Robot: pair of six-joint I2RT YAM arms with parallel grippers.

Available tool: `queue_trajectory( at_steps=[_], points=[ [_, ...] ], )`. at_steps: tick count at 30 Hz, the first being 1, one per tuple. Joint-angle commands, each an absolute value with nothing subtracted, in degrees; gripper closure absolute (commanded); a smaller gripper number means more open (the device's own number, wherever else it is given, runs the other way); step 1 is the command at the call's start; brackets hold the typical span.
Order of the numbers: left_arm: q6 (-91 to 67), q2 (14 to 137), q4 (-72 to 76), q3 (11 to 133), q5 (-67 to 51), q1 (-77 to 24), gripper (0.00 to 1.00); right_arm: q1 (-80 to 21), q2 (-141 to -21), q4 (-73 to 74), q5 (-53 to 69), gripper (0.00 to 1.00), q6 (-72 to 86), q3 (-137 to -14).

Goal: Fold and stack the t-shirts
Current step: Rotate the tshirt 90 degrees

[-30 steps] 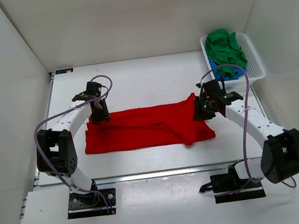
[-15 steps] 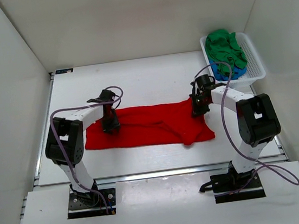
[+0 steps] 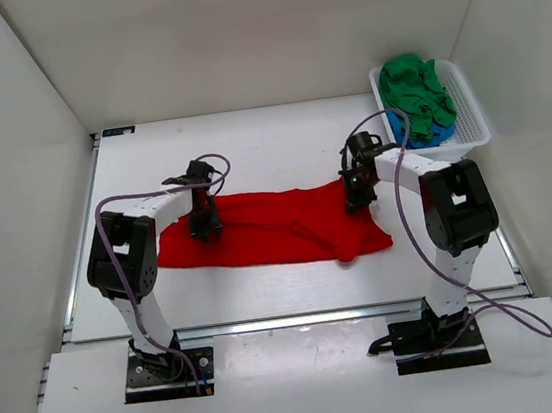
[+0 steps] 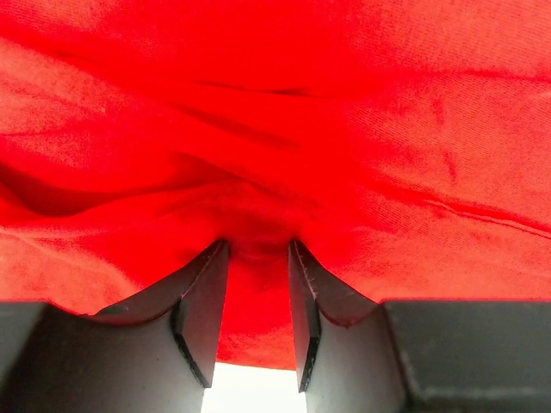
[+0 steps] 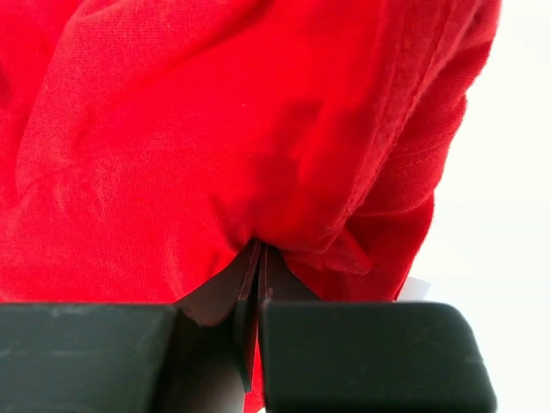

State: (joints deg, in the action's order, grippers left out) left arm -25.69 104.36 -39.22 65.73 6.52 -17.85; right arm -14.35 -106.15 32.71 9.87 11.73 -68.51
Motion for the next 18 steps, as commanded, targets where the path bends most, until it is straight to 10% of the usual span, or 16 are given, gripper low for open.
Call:
queue_trajectory(
  at_steps=[1, 18],
  points=[
    [-24.7, 108.0, -41.2, 66.7, 5.5, -18.2, 0.55, -16.3, -111.4, 33.7, 5.5, 1.00, 9.6, -70.7],
    [-34.2, 92.8, -37.4, 48.0, -5.1, -33.7, 0.63, -16.4, -150.6, 61.6, 6.6, 1.00, 5.7, -145.5]
  ],
)
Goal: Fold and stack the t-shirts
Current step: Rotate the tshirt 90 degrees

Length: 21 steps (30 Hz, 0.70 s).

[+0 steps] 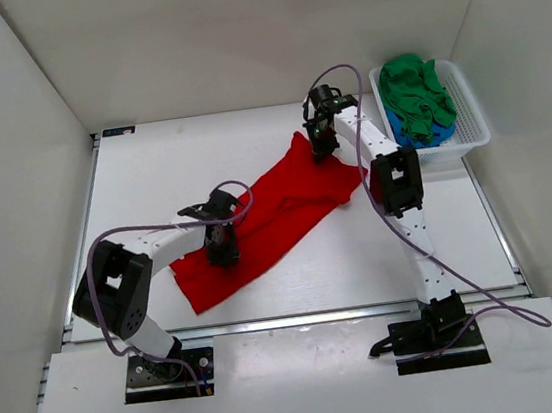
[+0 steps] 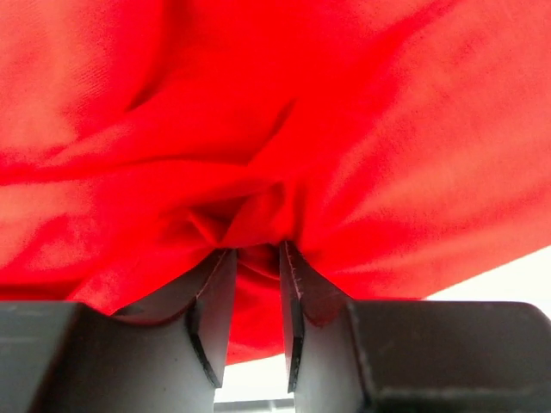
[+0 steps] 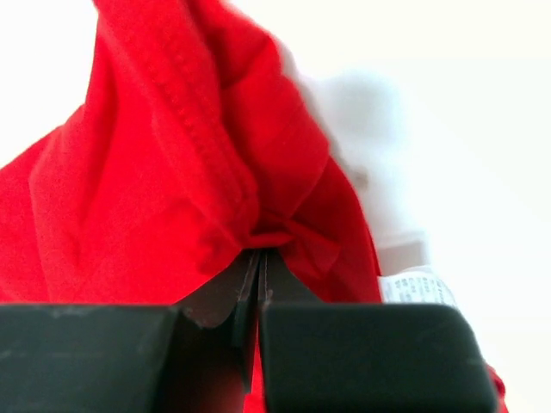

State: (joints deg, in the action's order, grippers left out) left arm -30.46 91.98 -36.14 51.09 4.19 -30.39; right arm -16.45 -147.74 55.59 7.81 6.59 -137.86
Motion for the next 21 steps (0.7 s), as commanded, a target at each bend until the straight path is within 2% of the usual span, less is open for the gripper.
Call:
queue_trajectory(
  at_steps=[1, 7, 9, 13, 15, 19, 21],
  points=[
    [-34.6, 91.9, -37.4, 49.3, -6.0, -34.4, 0.63, -16.3, -149.6, 60.7, 6.9, 1.00, 5.9, -145.5],
    [-33.5, 84.3, -37.1, 57.9, -13.4, -34.3, 0.62, -16.7, -136.9, 60.7, 4.8, 0.99, 6.1, -143.4],
    [-34.3, 79.0, -36.9, 58.4, -13.8, -32.3, 0.58, -17.8, -131.9, 59.9, 3.9, 0.99, 5.7, -139.0],
    [-33.0, 75.6, -35.9, 58.0, -16.4, -26.7, 0.59, -20.7, -117.3, 54.5, 4.1, 0.91, 7.2, -126.5],
    [-30.9, 77.6, -36.0, 60.8, -15.6, -24.7, 0.60, -22.9, -108.1, 43.9, 7.0, 1.00, 9.7, -106.8],
    [-26.4, 89.3, -38.3, 70.5, -12.0, -22.9, 0.62, -30.0, -91.4, 26.7, 11.2, 1.00, 16.2, -76.3],
    [-24.6, 95.3, -40.3, 79.1, -11.9, -22.9, 0.62, -32.1, -86.5, 16.8, 13.5, 1.00, 21.9, -66.4]
  ],
)
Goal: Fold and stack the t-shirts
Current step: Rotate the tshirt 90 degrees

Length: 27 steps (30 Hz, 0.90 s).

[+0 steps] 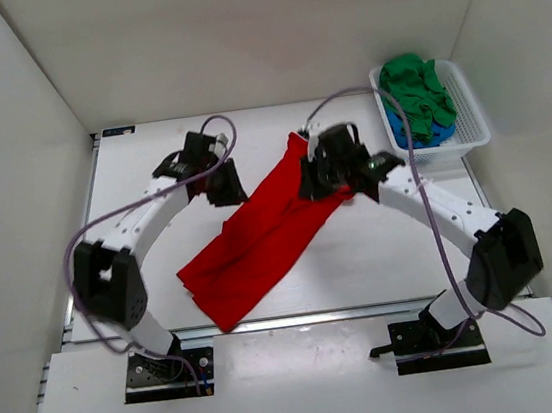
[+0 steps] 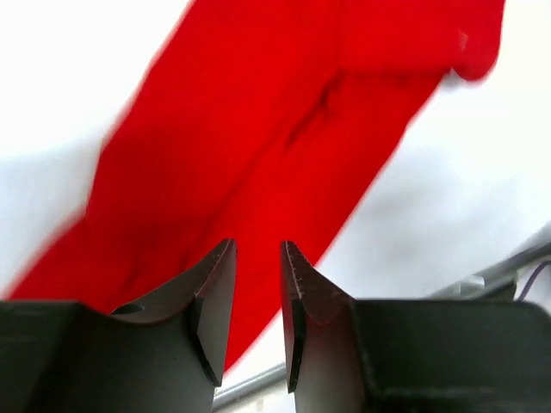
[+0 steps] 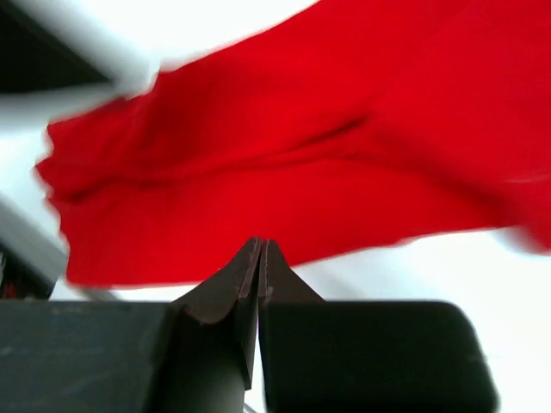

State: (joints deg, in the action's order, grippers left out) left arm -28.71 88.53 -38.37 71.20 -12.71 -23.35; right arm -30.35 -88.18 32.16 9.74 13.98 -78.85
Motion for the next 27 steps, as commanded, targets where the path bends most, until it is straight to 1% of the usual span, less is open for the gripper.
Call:
queue_trajectory(
  at_steps=[1, 2, 4, 5, 6, 8, 11, 16, 21, 24, 27],
  points=[
    [-24.3, 98.8, -40.3, 83.0, -12.7, -23.0, 0.62, -33.7, -83.8, 10.5, 14.8, 1.00, 23.1, -59.7],
    [-24.3, 100.4, -40.2, 84.7, -13.4, -23.1, 0.62, -35.6, -81.8, 7.4, 15.6, 1.00, 26.3, -53.8],
    [-23.6, 107.5, -41.2, 92.5, -13.4, -23.3, 0.62, -37.4, -79.8, -3.6, 18.2, 1.00, 32.1, -47.2],
    [-23.5, 111.1, -41.6, 94.6, -13.4, -24.1, 0.63, -39.4, -80.6, -5.5, 18.8, 1.00, 32.8, -45.1],
    [-23.3, 113.2, -42.4, 98.6, -13.4, -24.5, 0.63, -41.0, -81.6, -8.4, 19.9, 1.00, 33.6, -44.6],
    [-23.3, 119.6, -42.5, 104.8, -14.7, -25.6, 0.65, -44.2, -86.4, -7.9, 20.3, 1.00, 33.8, -47.7],
    [-23.2, 125.8, -43.5, 111.0, -14.5, -27.2, 0.67, -48.4, -91.9, -7.9, 20.8, 1.00, 33.7, -51.0],
    [-23.1, 133.3, -45.1, 118.5, -12.0, -28.7, 0.67, -52.2, -98.3, -12.9, 22.1, 1.00, 37.7, -51.4],
    [-22.7, 141.7, -48.7, 127.2, -11.4, -27.9, 0.67, -54.6, -104.5, -7.3, 19.3, 1.00, 36.6, -54.7],
    [-22.0, 147.5, -53.4, 137.1, -10.3, -27.5, 0.67, -55.2, -107.8, 0.0, 17.0, 1.00, 35.2, -56.7],
    [-22.4, 151.4, -57.2, 142.7, -9.3, -27.3, 0.67, -55.1, -108.5, 4.6, 14.9, 1.00, 34.9, -56.4]
  ],
)
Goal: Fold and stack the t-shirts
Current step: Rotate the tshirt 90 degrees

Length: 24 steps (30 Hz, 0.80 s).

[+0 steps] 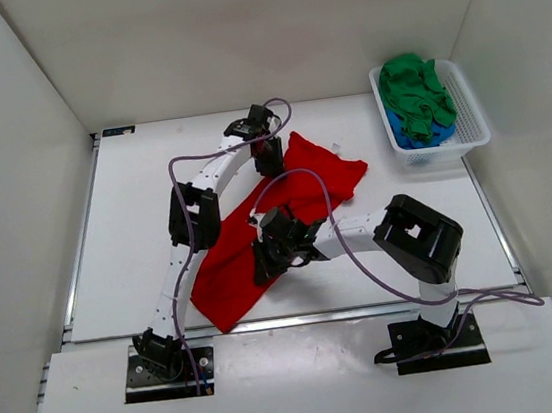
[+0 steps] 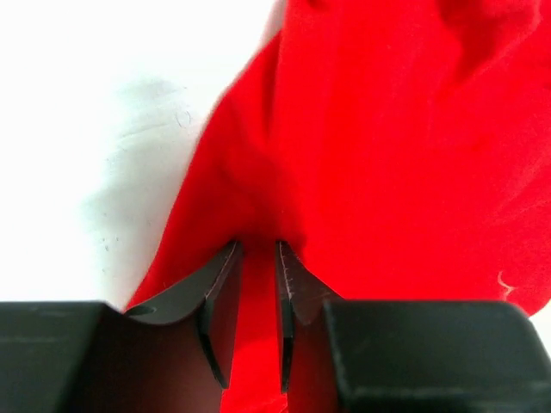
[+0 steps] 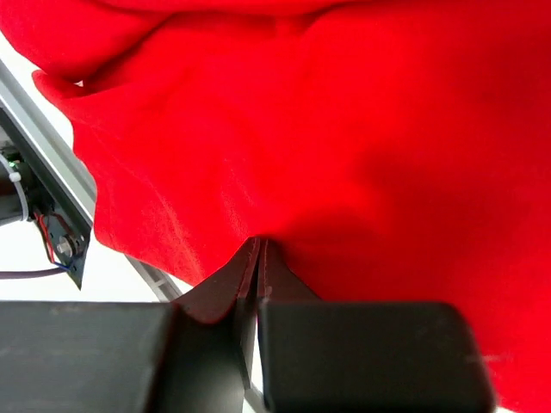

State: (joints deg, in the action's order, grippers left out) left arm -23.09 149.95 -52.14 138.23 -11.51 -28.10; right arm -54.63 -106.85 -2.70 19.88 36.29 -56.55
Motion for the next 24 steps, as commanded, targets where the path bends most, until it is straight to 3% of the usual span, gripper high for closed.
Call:
queue_trajectory(
  at_steps=[1, 13, 24],
  points=[
    [-23.2, 151.1, -56.4, 142.2, -10.0, -26.6, 0.67, -54.7, -108.8, 6.3, 14.4, 1.00, 34.5, -55.8],
    [-25.5, 145.6, -53.5, 134.1, -8.0, -17.2, 0.67, -43.3, -104.2, 24.1, 18.9, 1.00, 19.3, -54.6],
    [-26.5, 150.6, -56.9, 143.3, -6.5, -13.7, 0.66, -34.7, -102.2, 30.0, 16.2, 1.00, 14.4, -55.2]
  ],
)
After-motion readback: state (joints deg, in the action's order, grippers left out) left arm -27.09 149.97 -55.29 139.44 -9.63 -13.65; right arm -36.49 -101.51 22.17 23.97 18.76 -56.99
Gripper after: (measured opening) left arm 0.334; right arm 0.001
